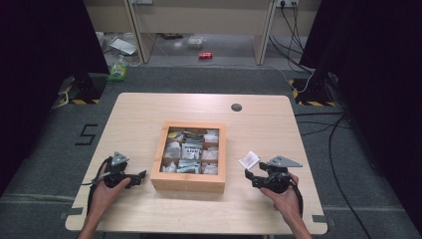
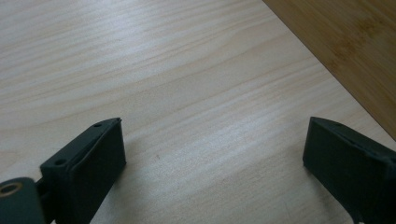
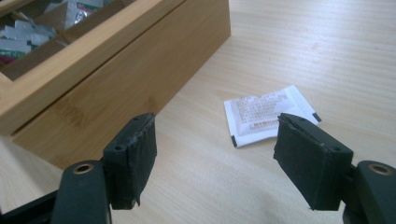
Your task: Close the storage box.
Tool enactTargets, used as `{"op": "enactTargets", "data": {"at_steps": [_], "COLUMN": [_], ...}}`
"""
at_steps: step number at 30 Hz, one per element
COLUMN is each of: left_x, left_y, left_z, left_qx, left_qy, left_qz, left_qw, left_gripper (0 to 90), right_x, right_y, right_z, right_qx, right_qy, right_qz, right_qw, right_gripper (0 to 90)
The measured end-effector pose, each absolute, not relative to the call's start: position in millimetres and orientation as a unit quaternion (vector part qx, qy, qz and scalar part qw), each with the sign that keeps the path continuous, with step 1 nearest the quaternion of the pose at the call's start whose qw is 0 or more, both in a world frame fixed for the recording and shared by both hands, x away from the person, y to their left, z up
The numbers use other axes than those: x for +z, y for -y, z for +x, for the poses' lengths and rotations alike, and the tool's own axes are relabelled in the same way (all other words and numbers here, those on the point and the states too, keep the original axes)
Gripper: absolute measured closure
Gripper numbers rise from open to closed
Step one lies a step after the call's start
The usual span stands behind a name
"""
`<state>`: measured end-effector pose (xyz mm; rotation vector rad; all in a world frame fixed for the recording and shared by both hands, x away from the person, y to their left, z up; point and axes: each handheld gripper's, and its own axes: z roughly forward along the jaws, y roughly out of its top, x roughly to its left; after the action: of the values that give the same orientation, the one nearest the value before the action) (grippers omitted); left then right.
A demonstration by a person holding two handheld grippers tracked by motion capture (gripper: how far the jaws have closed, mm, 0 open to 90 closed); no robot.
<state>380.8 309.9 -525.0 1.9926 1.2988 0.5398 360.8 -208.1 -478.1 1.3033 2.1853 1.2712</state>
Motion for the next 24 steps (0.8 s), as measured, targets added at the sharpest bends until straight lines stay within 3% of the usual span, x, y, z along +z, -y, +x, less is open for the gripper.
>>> {"op": "enactTargets", "data": {"at_steps": [24], "left_x": [-525], "left_y": [-310], "left_z": [380], "left_qx": [0.207], "left_qy": [-0.5], "left_qz": [0.767], "left_qw": [0.344], "left_gripper": [5.1], "right_x": [-497], "right_y": [243], "right_z": [330], "right_qx": [0.379], "right_qy": [-0.777], "right_qz": [0.479], "right_qw": [0.154], "right_gripper": [24.6]}}
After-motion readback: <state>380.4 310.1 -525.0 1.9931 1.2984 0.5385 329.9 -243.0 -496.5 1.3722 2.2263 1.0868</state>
